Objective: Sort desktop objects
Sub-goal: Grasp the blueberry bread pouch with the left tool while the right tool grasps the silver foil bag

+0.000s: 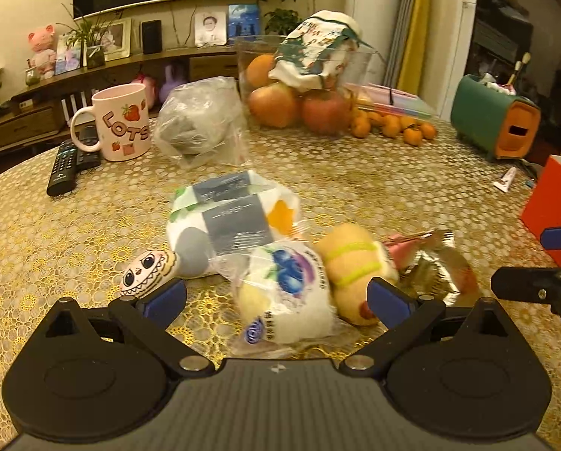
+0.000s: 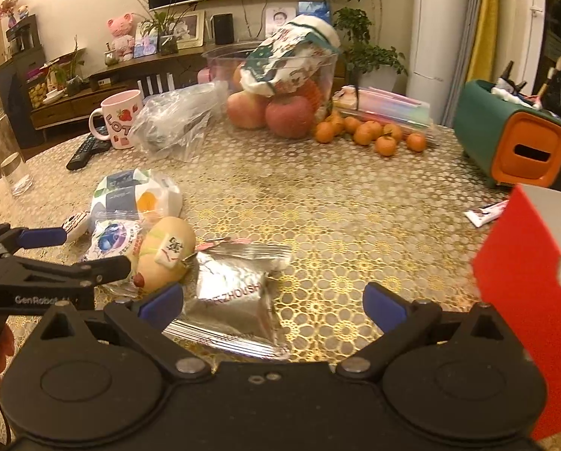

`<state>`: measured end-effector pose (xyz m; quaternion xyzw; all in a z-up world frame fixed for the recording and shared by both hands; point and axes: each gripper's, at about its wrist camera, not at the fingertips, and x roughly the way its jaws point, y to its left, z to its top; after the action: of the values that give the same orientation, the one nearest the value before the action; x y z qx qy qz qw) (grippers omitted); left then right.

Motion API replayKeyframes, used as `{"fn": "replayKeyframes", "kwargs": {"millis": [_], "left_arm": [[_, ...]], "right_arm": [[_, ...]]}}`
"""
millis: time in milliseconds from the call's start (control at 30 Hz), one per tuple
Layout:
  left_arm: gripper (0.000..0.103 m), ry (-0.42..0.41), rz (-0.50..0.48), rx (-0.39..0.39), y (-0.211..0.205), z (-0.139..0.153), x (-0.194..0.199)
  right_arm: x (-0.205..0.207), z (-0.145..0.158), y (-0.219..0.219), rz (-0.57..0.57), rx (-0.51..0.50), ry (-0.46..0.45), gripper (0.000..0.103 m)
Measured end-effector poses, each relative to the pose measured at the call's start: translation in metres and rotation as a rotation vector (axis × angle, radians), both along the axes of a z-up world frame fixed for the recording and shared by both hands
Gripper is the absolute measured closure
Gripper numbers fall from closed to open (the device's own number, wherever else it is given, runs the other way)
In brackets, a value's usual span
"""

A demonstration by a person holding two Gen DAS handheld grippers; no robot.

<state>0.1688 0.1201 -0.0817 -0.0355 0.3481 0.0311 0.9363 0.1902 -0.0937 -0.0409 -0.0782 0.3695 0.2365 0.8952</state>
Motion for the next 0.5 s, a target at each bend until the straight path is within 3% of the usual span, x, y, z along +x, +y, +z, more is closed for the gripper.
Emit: {"fn": "replayKeyframes", "kwargs": {"millis": [500], "left_arm": [[0.0, 0.03, 0.016, 0.012, 0.008, -0.02, 0.018]], "right_arm": [[0.021, -0.027, 0.029, 0.011, -0.043, 0.038, 0.002]]}}
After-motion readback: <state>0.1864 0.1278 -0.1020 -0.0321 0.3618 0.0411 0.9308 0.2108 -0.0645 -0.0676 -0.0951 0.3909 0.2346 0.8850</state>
